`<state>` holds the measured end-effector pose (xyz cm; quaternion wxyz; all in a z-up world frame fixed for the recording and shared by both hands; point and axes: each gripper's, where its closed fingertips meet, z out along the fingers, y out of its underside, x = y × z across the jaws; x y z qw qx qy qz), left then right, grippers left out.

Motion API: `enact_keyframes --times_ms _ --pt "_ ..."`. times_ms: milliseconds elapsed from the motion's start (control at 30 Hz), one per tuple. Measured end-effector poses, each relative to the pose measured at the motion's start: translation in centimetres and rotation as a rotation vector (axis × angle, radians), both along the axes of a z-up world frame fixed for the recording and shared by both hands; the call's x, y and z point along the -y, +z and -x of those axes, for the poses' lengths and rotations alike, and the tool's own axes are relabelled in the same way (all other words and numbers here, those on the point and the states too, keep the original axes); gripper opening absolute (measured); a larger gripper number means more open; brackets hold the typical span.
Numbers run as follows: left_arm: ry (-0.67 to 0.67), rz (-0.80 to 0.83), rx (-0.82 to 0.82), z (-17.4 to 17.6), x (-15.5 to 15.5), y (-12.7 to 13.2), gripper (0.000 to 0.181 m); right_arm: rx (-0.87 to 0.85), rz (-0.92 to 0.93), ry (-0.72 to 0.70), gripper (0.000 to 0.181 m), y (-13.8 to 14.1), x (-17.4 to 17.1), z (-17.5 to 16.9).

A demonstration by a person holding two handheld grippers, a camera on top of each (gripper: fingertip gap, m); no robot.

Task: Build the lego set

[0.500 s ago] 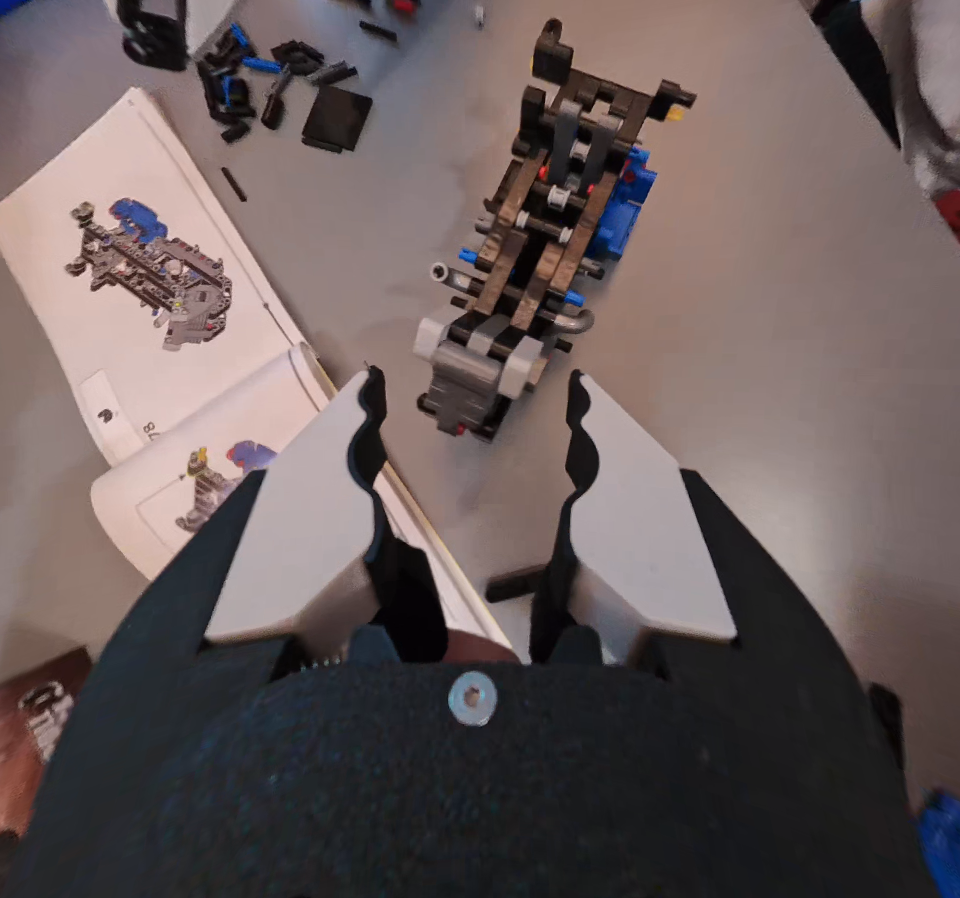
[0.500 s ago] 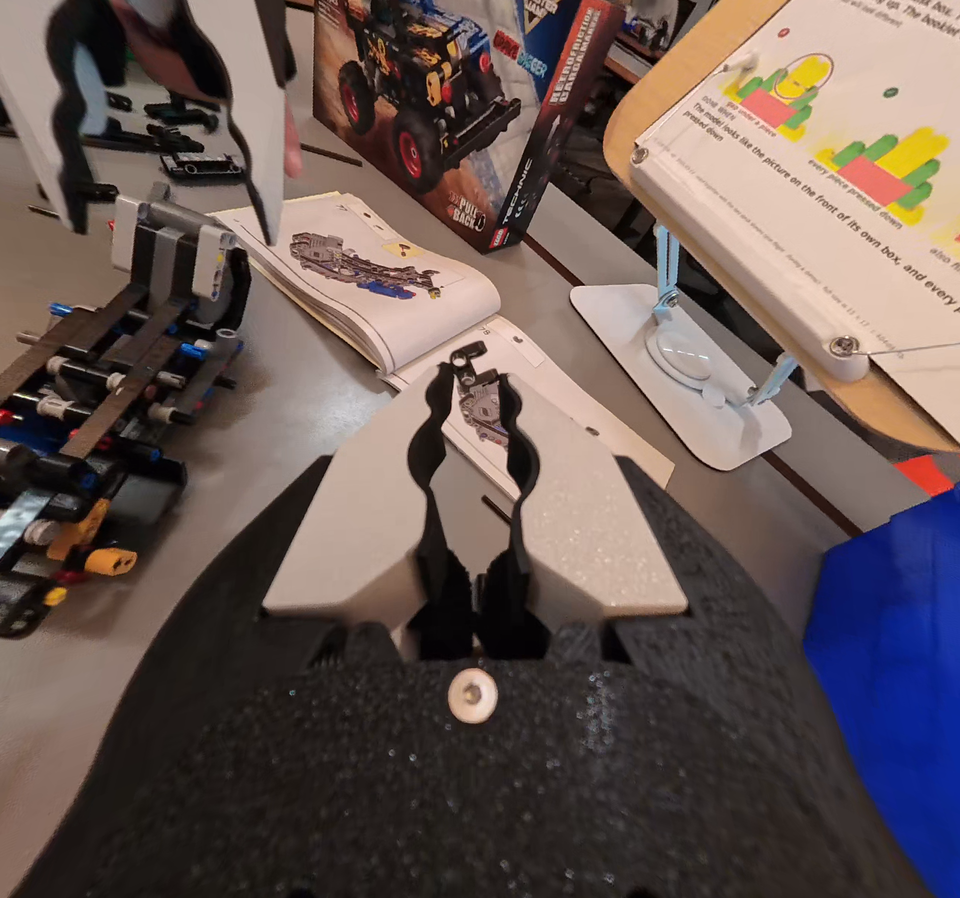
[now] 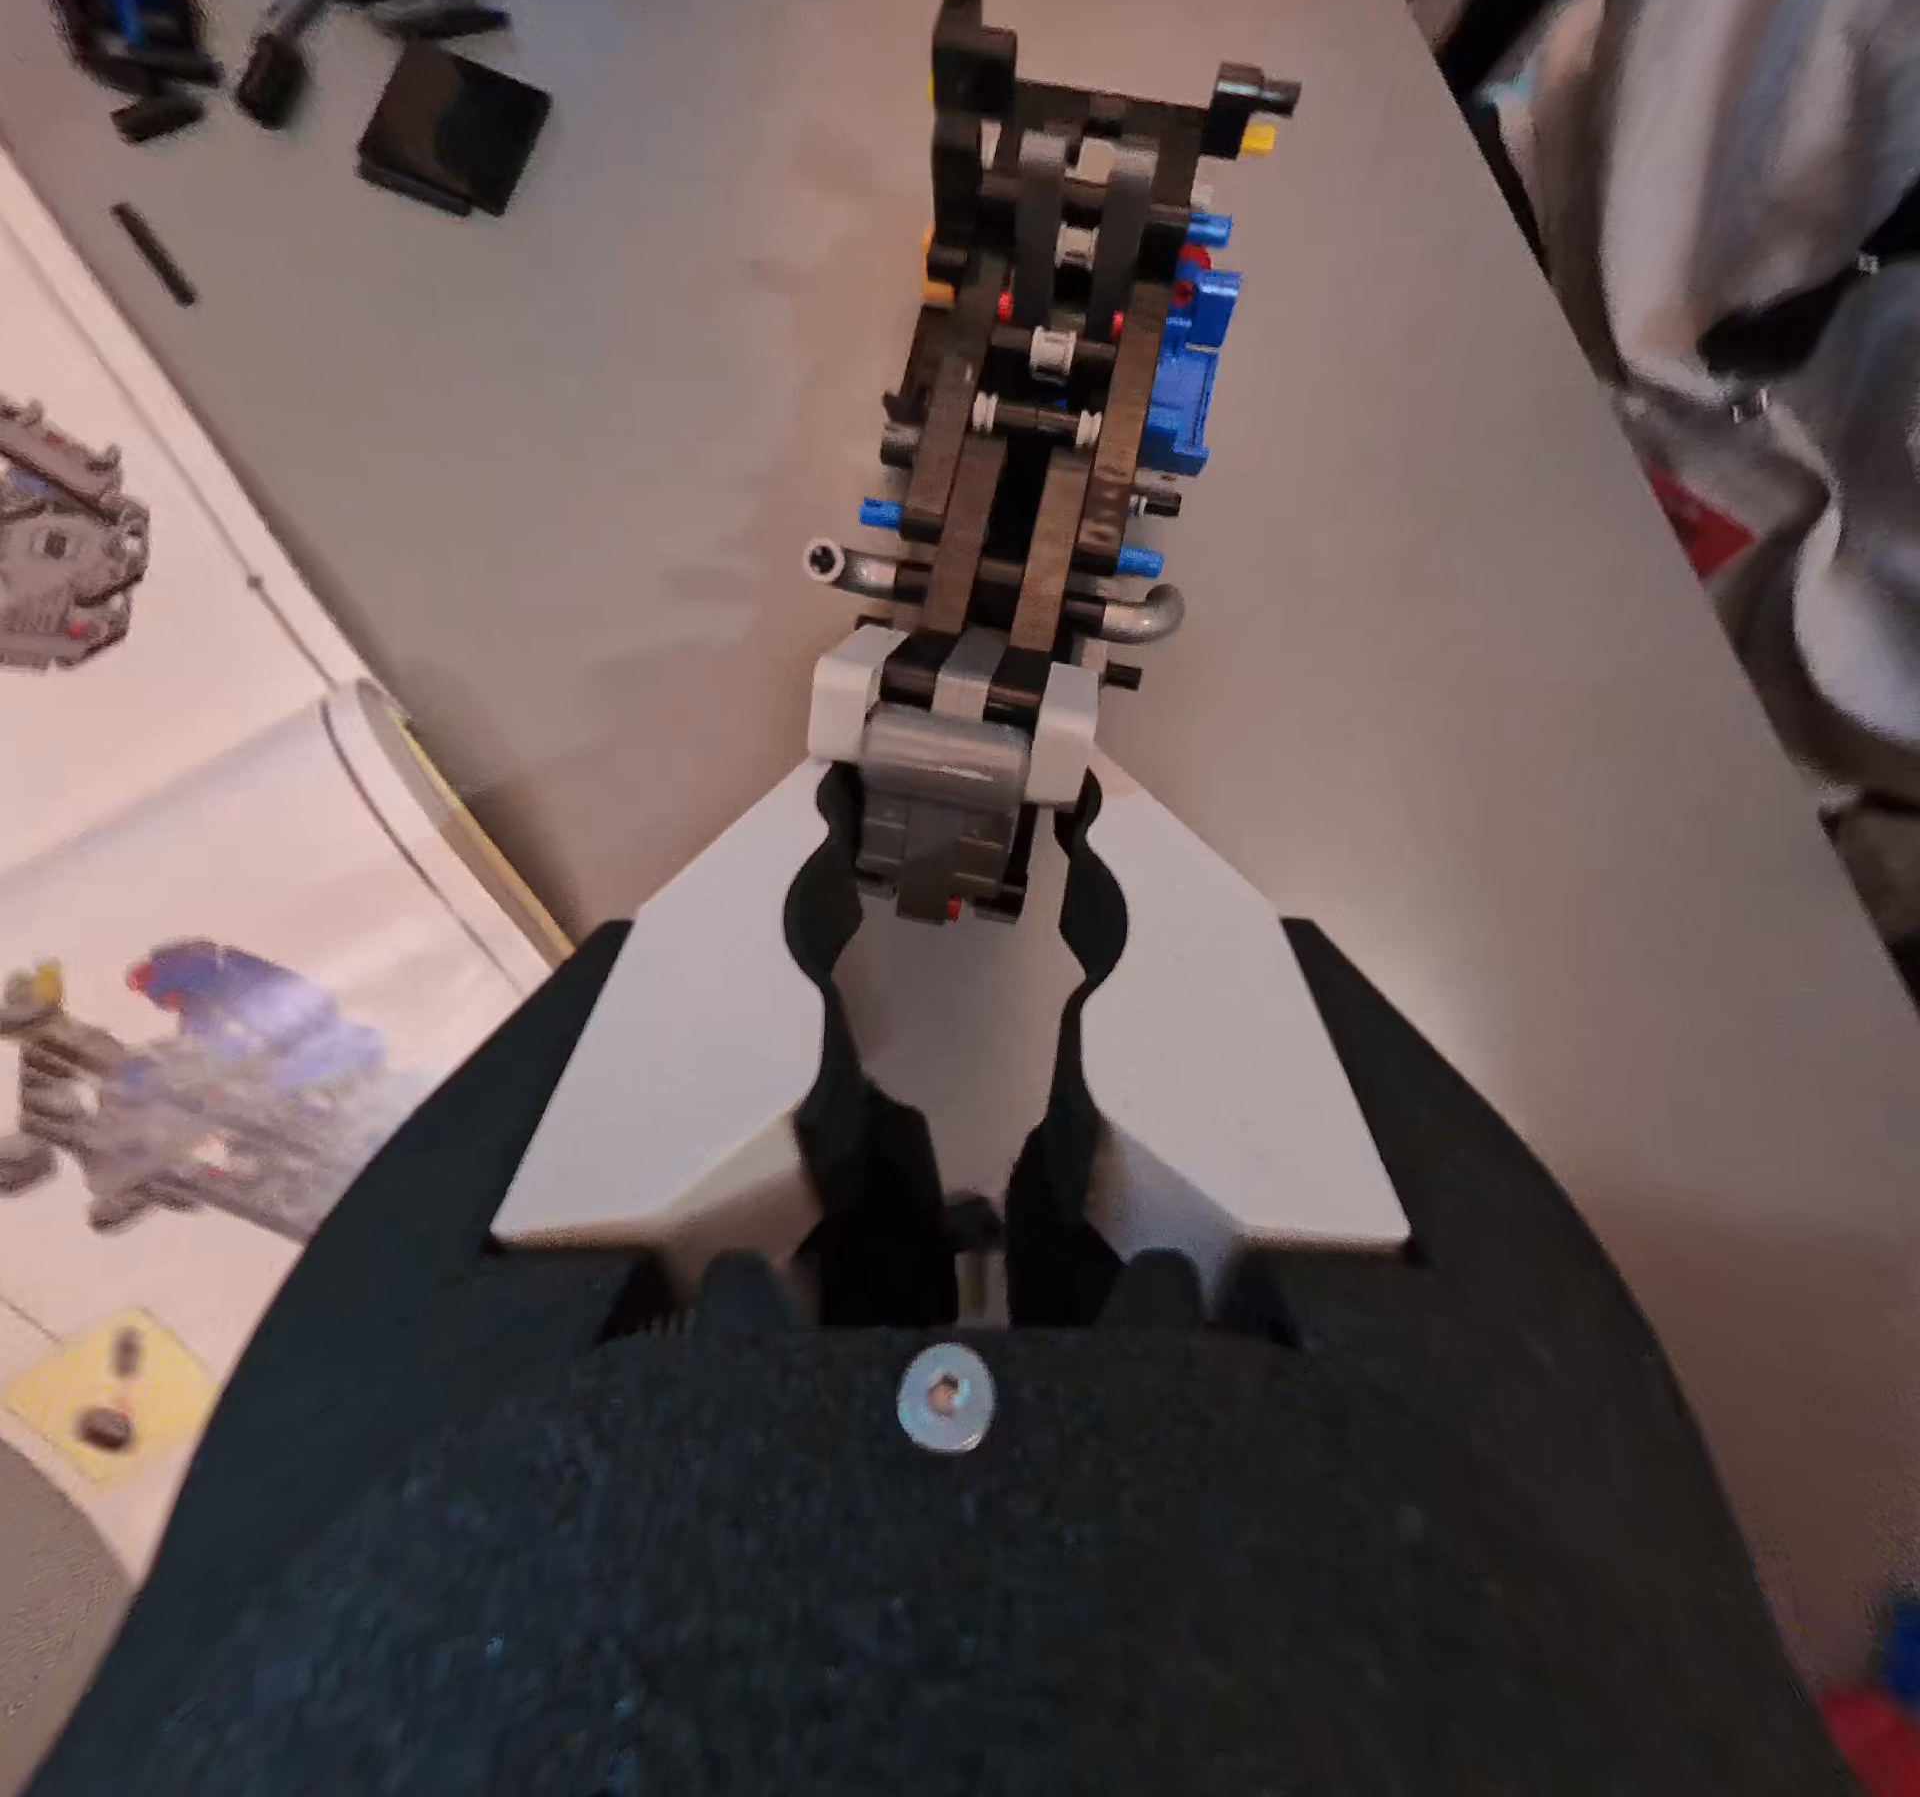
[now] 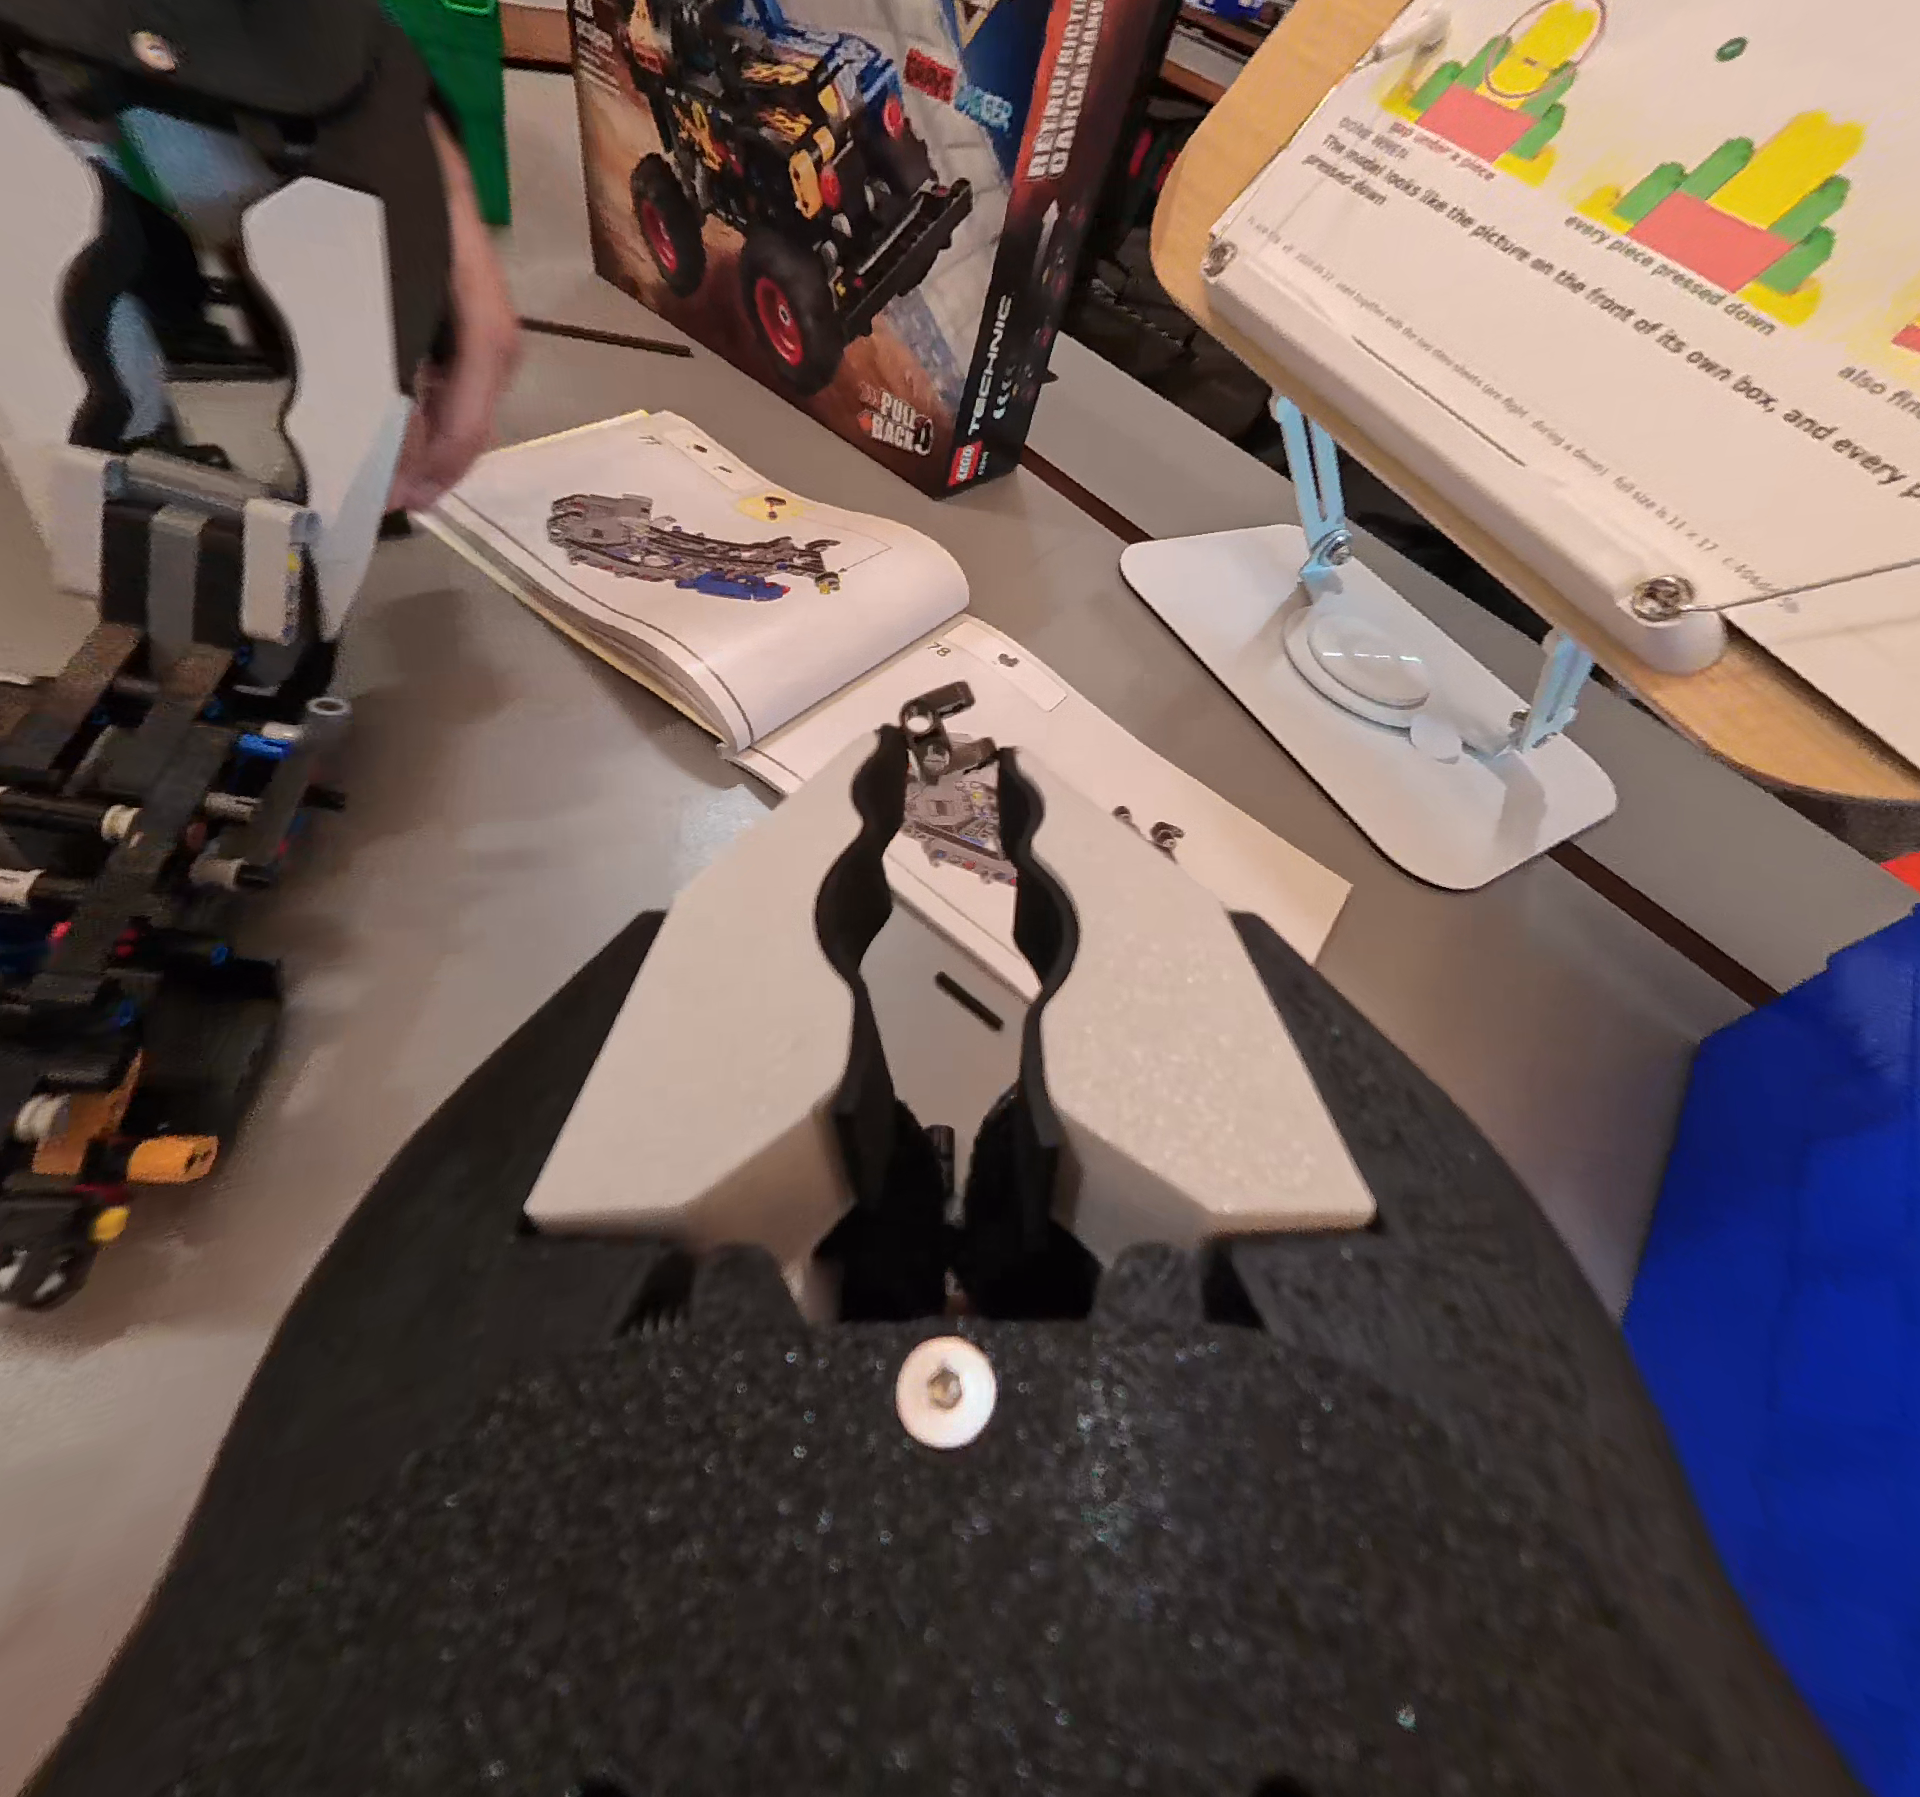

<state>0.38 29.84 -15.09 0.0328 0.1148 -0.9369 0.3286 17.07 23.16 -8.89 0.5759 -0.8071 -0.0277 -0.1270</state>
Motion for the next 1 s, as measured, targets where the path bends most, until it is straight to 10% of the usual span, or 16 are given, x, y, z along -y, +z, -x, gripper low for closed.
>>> enact_keyframes --times_ms 533,1000 --pt "0.949 0.208 0.26 4.9 -2.7 2.7 0.025 -0.108 0.202 -0.252 0.017 -4.3 1.9 -5.2" --pt "1.206 0.155 0.396 8.7 -1.4 0.7 0.025 -0.233 0.225 -0.22 0.017 -5.7 1.4 -4.3"
